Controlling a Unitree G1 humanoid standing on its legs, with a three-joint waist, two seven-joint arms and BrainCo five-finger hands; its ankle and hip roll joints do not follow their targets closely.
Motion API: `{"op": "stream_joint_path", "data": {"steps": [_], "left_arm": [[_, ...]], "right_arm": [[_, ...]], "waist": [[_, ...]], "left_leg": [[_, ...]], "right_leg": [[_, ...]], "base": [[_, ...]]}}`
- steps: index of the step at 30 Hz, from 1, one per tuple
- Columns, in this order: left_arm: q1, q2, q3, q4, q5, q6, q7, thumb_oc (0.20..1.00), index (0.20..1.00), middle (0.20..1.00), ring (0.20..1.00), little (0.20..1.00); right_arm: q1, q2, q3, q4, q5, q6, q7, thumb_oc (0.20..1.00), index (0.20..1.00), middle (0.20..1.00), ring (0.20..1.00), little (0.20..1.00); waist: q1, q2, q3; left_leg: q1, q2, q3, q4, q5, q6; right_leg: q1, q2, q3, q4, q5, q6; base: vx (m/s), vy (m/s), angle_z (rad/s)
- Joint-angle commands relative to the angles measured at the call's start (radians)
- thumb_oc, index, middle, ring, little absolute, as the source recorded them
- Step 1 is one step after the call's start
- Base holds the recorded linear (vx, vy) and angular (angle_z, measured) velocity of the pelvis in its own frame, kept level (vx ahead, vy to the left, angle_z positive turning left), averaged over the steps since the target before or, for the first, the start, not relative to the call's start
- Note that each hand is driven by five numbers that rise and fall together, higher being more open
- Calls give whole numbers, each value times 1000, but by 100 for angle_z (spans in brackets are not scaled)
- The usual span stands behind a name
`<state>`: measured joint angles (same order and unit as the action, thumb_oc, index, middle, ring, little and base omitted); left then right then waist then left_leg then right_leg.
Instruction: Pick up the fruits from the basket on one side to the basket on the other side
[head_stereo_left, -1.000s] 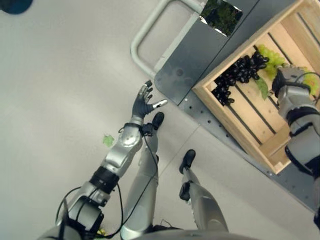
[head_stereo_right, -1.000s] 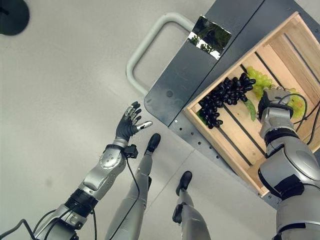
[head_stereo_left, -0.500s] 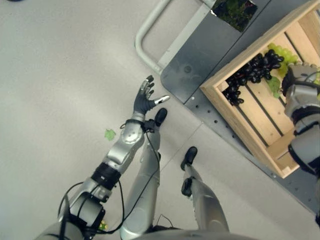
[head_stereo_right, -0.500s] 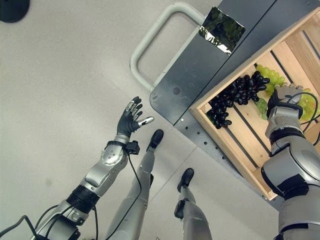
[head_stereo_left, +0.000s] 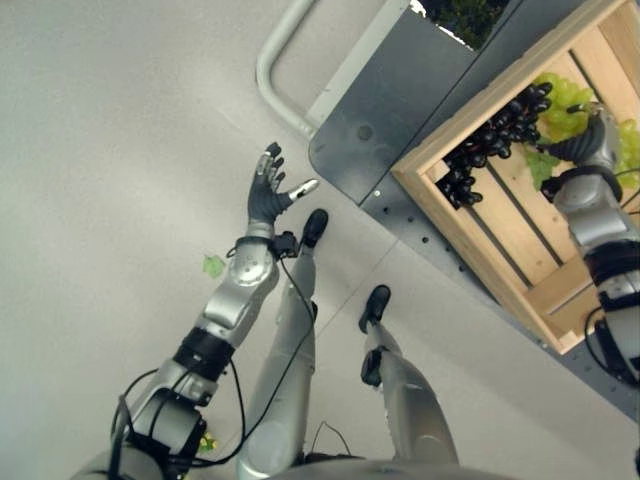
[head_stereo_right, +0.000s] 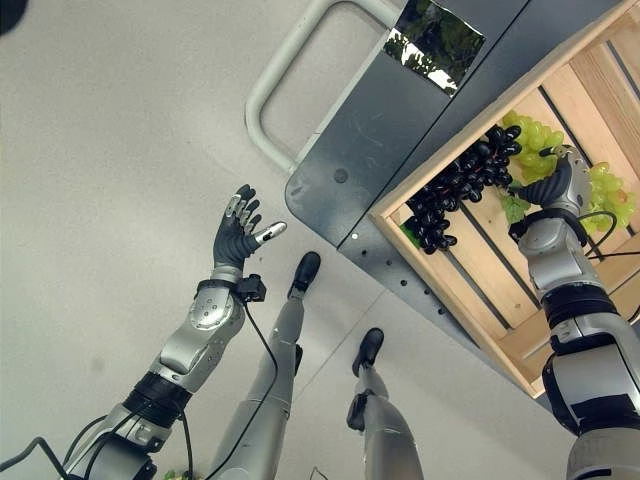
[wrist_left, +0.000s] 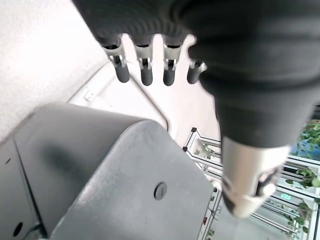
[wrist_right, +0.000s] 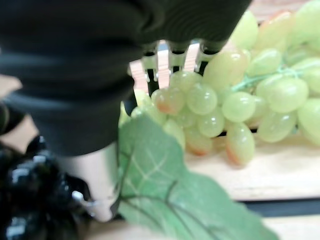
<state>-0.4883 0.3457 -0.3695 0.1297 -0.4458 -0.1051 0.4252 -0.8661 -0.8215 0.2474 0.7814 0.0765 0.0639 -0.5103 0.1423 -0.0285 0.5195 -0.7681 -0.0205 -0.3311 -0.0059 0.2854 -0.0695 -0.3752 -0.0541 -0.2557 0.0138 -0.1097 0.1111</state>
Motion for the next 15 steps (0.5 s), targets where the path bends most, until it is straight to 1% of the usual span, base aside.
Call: {"op": "stream_joint_path", "data": {"steps": [1, 4, 6, 12, 14, 15], "left_arm": [[35, 5, 49, -50, 59, -42, 29, 1000, 1000, 1000, 1000, 1000], [35, 11, 44, -51, 63, -41, 30, 1000, 1000, 1000, 1000, 1000], [40, 11, 38, -55, 58, -44, 29, 1000, 1000, 1000, 1000, 1000], [38, 17, 25, -70, 50, -45, 19, 1000, 1000, 1000, 1000, 1000], [40, 14, 24, -74, 45, -45, 17, 1000, 1000, 1000, 1000, 1000], [35, 15, 27, -76, 46, -45, 19, 1000, 1000, 1000, 1000, 1000]], "right_arm": [[47, 32, -40, -88, 40, -46, -63, 1000, 1000, 1000, 1000, 1000], [37, 30, -40, -72, 38, -42, -60, 1000, 1000, 1000, 1000, 1000], [14, 27, -11, -40, 46, -43, -44, 1000, 1000, 1000, 1000, 1000], [-79, 5, 68, 58, 65, -35, -2, 1000, 1000, 1000, 1000, 1000], [-105, -2, 94, 85, 75, -38, 2, 1000, 1000, 1000, 1000, 1000], [-110, -3, 87, 77, 81, -41, -5, 1000, 1000, 1000, 1000, 1000]], "waist": [[-14, -57, 0], [-15, -56, 0], [-16, -56, 0], [-9, -56, 0], [-9, -57, 0], [-10, -57, 0]], "left_leg": [[5, 79, 77, 73, -156, -93], [-7, 77, 77, 78, -149, -91], [-1, 78, 80, 80, -157, -93], [-10, 80, 79, 79, -148, -93], [0, 82, 82, 77, -154, -94], [-8, 83, 81, 76, -146, -93]], "right_leg": [[-39, -109, 44, 4, 25, 69], [-51, -107, 49, 7, 30, 69], [-46, -107, 51, 9, 25, 68], [-60, -105, 52, 10, 34, 70], [-50, -105, 52, 9, 28, 70], [-57, -103, 52, 8, 34, 71]], "base": [[0, 0, 0], [-2, -2, -1], [3, -10, -2], [0, 0, 0], [0, 0, 0], [0, 0, 0]]}}
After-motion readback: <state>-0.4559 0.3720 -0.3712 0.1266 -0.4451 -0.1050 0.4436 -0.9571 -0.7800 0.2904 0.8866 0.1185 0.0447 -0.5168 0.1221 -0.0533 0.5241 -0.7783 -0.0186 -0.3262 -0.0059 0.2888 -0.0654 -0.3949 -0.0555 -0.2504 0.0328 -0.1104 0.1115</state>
